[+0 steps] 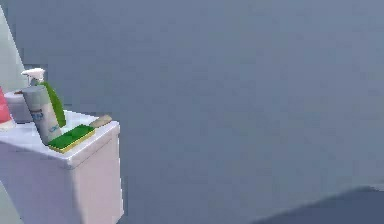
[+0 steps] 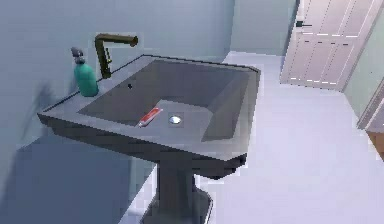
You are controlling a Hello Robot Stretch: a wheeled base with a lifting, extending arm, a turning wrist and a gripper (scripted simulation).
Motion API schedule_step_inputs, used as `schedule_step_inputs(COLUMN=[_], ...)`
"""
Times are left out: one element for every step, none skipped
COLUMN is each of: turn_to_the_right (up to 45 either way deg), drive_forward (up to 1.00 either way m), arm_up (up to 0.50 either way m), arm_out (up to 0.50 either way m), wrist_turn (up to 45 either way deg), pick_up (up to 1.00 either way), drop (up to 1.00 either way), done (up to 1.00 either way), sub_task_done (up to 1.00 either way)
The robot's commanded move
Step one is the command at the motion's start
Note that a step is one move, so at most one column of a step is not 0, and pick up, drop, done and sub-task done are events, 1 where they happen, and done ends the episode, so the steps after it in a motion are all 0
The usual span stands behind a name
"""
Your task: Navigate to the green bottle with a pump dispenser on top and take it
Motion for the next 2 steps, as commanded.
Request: schedule_step_inputs(turn_to_the_right=[-21.0,0.0], drive_forward=[0.0,0.0], arm_up=[0.0,0.5], arm_out=[0.0,0.0], wrist_turn=[0.0,0.0], pick_up=[0.0,0.0], drop=[0.0,0.0], done=[0.0,0.0], sub_task_done=[0.0,0.0])
